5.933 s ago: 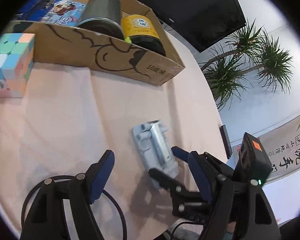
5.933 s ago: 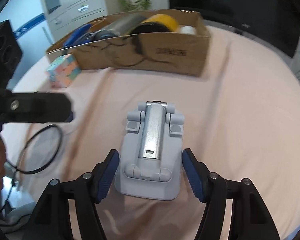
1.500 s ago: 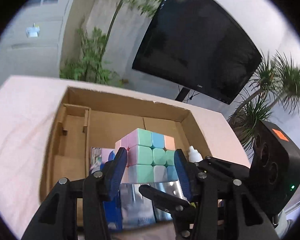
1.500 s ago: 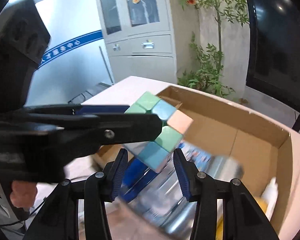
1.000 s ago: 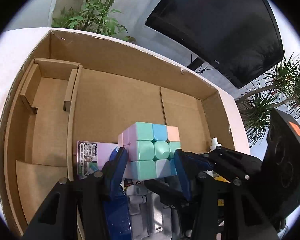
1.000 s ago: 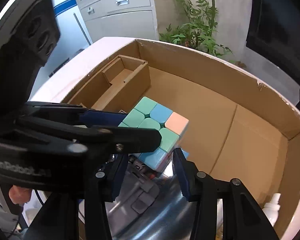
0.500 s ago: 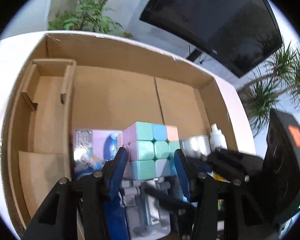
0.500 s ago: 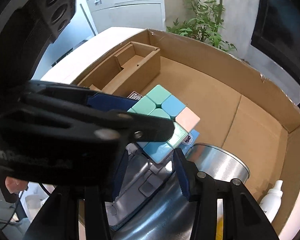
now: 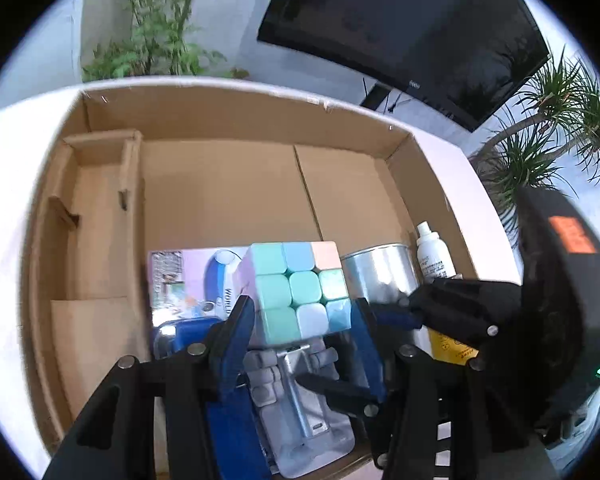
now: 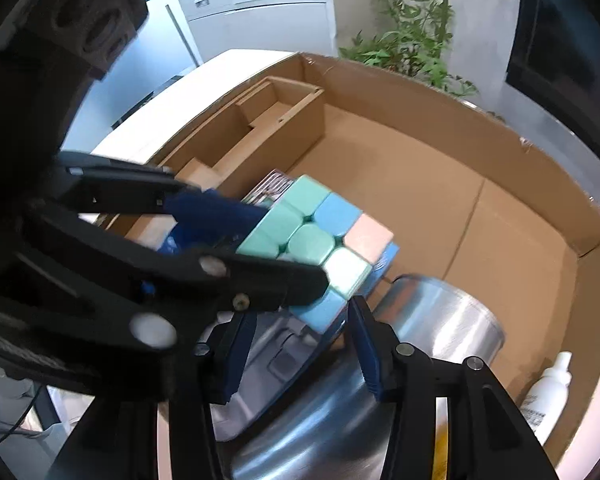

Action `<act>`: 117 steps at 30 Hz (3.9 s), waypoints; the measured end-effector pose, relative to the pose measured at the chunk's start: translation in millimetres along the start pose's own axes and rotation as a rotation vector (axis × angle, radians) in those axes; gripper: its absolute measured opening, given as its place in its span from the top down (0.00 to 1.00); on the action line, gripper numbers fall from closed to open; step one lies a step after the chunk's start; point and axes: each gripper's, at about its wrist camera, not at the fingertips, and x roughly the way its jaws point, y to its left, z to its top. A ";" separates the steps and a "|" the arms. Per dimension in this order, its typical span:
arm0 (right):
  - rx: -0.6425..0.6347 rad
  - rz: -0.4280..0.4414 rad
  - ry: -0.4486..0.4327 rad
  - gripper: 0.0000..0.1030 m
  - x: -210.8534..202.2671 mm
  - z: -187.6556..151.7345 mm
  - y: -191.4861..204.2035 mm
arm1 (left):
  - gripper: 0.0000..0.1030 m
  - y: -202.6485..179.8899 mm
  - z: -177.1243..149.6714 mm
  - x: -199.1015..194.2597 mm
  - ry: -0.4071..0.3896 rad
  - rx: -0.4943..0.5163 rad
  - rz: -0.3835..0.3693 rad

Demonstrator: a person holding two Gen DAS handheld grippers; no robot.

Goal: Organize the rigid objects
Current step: 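Carry the cube into the box and set it on the game box, then open the right gripper and withdraw from the box, then grasp the white hair dryer head with the right gripper, then lift the hair dryer off the table with the right gripper, then grasp the dryer handle with the left gripper while the right gripper releases the head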

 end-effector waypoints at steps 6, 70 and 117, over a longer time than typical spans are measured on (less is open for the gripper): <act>0.074 -0.053 -0.163 0.02 -46.9 -28.7 15.5 | 0.28 -26.1 -33.9 -81.4 -0.292 0.091 0.181; 0.089 -0.051 -0.391 0.44 -54.2 -207.1 158.3 | 0.69 0.3 -181.3 -92.4 -0.170 -0.200 -0.113; 0.606 0.290 -0.164 0.36 -83.3 -290.2 4.1 | 0.64 -73.2 -252.9 -7.7 0.308 0.183 -0.175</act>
